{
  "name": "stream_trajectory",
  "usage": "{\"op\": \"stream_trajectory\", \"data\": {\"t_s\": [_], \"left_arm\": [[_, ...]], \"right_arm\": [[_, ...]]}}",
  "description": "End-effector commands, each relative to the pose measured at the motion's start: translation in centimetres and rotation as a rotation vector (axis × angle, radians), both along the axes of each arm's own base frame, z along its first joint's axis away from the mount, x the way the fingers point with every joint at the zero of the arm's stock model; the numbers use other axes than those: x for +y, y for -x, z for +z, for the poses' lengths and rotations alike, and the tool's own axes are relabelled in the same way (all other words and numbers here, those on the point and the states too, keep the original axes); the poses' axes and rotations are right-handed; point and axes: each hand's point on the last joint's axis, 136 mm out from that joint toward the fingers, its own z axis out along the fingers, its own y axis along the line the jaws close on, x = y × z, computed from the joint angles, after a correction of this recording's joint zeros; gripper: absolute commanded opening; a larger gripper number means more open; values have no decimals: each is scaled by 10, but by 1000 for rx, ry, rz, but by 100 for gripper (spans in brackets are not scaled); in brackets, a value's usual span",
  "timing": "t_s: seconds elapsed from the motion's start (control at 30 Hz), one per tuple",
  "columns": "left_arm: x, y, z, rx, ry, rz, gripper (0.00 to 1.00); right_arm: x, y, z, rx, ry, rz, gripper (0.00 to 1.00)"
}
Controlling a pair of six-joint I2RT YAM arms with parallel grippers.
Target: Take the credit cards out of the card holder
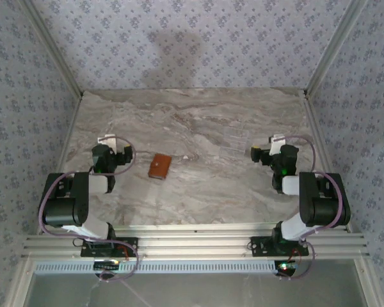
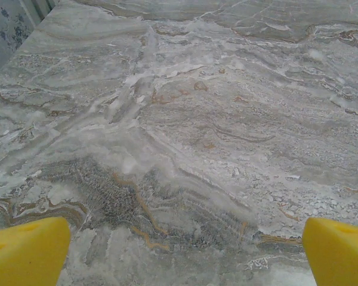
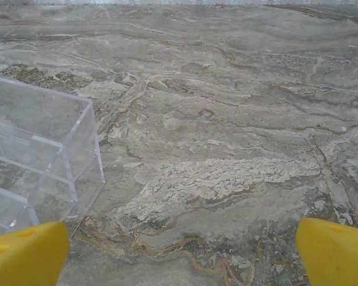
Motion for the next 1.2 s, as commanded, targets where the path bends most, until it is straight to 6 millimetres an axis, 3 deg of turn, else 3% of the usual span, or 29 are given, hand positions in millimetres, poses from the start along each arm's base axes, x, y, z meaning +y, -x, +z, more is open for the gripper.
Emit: {"op": "stream_trajectory", "data": {"t_s": [0.0, 0.93, 1.17], "left_arm": [[-1, -7, 9, -34, 15, -8, 100], [-1, -7, 9, -35, 16, -8, 99], [1, -7, 42, 61, -83, 109, 100]], "right_arm": [[3, 0, 3, -20, -2, 24, 100], [1, -1, 10, -23, 19, 2, 100], [-5, -6, 30, 91, -5, -62, 100]]}}
